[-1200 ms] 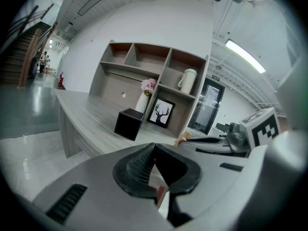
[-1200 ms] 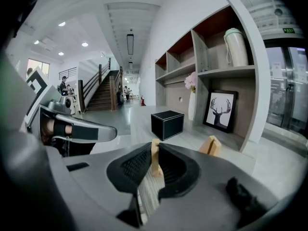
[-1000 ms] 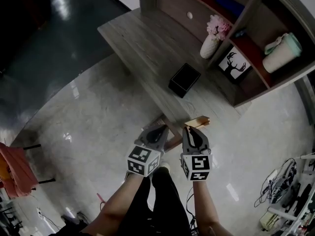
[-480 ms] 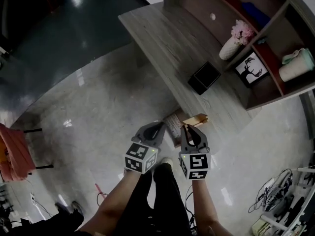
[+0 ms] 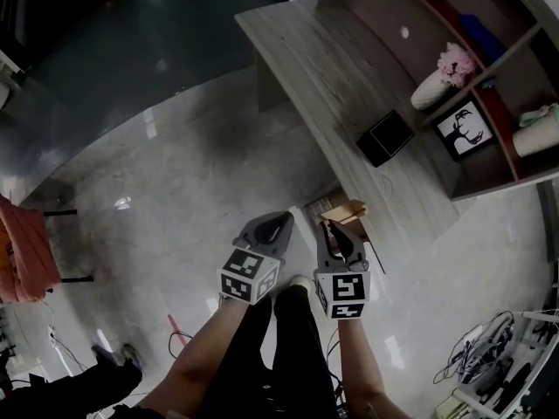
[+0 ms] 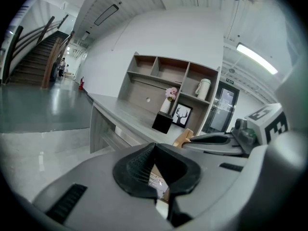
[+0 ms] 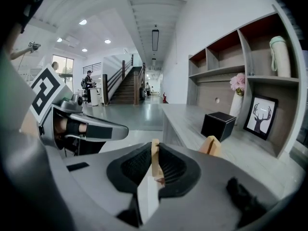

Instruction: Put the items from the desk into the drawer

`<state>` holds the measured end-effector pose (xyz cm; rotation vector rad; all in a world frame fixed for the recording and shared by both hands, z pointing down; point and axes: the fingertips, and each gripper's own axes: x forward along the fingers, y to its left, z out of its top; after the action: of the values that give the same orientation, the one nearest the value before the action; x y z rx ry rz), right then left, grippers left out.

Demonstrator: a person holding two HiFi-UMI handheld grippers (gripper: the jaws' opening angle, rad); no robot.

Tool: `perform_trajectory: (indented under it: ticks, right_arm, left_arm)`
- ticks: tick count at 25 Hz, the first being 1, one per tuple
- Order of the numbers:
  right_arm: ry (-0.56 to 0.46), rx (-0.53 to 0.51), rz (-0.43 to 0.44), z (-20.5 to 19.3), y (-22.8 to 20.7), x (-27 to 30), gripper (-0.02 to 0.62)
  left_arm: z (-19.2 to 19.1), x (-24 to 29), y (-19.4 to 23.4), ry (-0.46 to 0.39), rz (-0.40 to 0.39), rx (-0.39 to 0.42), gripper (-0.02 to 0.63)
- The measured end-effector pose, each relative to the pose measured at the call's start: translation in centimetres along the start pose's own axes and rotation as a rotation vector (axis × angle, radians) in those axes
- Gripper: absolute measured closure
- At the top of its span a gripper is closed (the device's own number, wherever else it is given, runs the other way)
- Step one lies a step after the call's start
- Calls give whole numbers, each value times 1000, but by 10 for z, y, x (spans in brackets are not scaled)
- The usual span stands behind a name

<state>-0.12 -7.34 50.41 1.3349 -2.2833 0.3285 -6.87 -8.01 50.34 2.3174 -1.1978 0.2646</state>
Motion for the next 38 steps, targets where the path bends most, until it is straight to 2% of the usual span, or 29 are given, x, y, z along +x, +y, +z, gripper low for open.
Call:
perform_trajectory:
  ticks: [8, 23, 38]
  right_arm:
    - [28, -36, 35, -16, 15, 13, 543]
    - [67, -64, 87, -54, 14, 39, 543]
    - [106, -82, 95, -87, 6, 68, 543]
  left_arm:
    - [-17, 6, 13, 15, 6, 0, 595]
    - [-58, 30, 20, 42, 25, -35, 595]
    - [-87, 52, 34, 61, 27, -57, 595]
